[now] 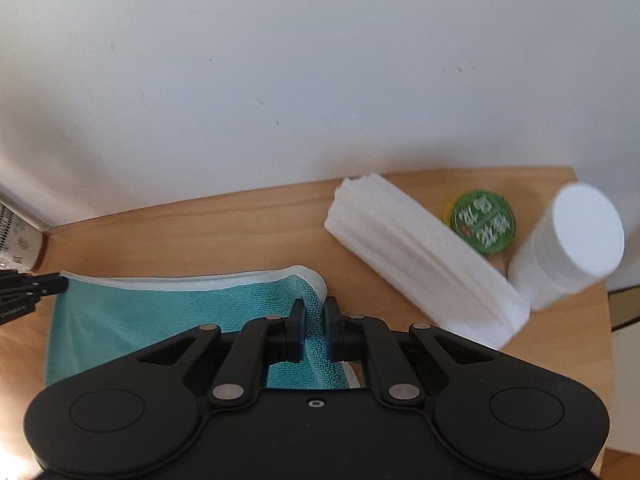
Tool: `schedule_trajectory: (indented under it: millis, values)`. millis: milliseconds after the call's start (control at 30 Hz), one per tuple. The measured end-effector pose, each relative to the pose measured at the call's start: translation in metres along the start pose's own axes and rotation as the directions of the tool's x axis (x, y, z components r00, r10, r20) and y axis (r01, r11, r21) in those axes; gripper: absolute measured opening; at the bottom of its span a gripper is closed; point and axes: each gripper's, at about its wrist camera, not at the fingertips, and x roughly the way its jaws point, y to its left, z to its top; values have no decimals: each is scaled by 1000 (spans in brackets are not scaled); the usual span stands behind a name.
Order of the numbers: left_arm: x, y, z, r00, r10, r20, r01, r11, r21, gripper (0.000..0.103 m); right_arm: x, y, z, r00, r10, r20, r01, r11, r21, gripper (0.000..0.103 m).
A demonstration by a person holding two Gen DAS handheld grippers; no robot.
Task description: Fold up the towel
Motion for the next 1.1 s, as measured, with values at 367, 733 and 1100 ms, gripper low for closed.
schedule_trajectory:
  millis: [367,733,1100]
  values:
    - [-74,-19,-12,999,48,14,-46,993,-113,61,-83,-12,-59,997,-78,10,79,995,-64,42]
    - [-141,-54,-166,994,33,-100,-58,965,-256,70,-149,-41,-201,993,47,-112,-38,996,76,45]
    - [-144,-50,-219,985,-136,-107,80,906,-415,69,-123,-64,-236,952,296,-77,-254,907,336,32]
